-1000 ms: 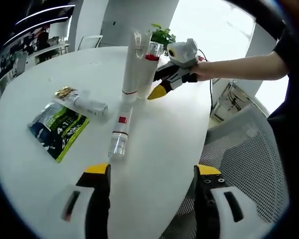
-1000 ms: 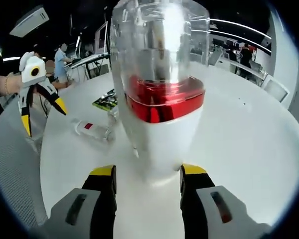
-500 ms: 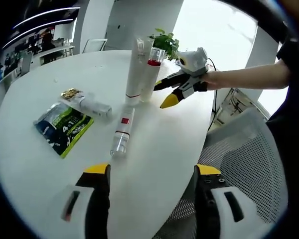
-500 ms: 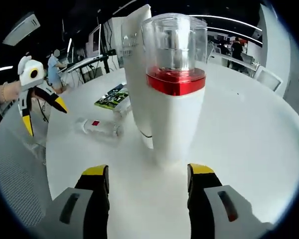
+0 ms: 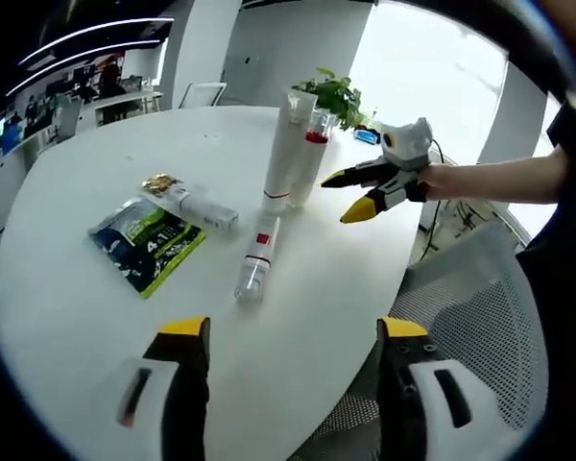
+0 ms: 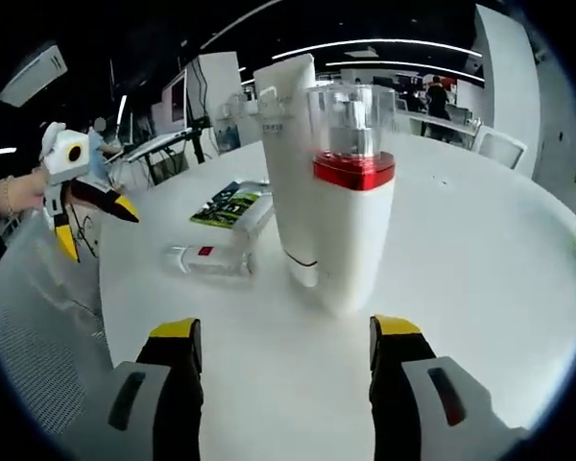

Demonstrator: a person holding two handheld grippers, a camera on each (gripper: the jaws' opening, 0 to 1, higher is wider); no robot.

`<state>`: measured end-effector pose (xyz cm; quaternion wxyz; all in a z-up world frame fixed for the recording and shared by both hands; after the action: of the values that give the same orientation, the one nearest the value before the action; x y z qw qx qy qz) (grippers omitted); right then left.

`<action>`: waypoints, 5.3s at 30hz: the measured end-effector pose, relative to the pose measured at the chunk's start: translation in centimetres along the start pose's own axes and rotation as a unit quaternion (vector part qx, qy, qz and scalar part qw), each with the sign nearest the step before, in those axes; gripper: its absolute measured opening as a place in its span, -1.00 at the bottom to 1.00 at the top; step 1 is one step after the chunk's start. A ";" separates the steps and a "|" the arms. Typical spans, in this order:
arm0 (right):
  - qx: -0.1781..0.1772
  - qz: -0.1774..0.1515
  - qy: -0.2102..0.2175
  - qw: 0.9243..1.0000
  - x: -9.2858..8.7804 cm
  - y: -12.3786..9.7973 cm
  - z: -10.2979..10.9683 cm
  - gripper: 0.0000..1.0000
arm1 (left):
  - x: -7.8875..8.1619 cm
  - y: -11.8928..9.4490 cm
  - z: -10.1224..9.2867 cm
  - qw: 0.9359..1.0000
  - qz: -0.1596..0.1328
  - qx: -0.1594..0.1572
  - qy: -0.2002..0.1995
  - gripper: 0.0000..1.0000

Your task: Arrange the skincare products in the storage area until every visible bottle or jar stands upright without overlapping.

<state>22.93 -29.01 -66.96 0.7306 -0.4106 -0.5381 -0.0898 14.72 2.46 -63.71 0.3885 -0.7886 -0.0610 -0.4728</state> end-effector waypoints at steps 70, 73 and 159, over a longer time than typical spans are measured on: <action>-0.013 -0.027 0.055 0.998 0.3 -3.8 8.5 0.92 | -2.4 -5.8 1.3 0.997 -0.022 0.077 -0.016 0.81; -0.010 -0.024 0.056 0.998 0.2 -3.7 8.6 0.92 | -2.4 -5.9 1.4 0.996 -0.018 0.082 -0.008 0.81; 0.214 0.198 -0.367 0.883 6.3 12.2 6.7 -0.44 | -3.5 -5.5 1.9 0.996 0.012 0.079 -0.036 0.73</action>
<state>27.68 -14.54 -67.12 0.5537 -0.3460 -0.6812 0.3311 11.56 8.50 -63.94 0.4526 -0.7727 -0.1023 -0.4331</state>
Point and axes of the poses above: the point that each gripper's makers call its tool centre point, and the gripper's own axes: y roughly forward along the fingers, z roughly to its left, x roughly out of its top, the point moved 9 cm from there along -y, roughly backward along the fingers, and after that the axes turned 5 degrees about -z, right-handed, at the moved point
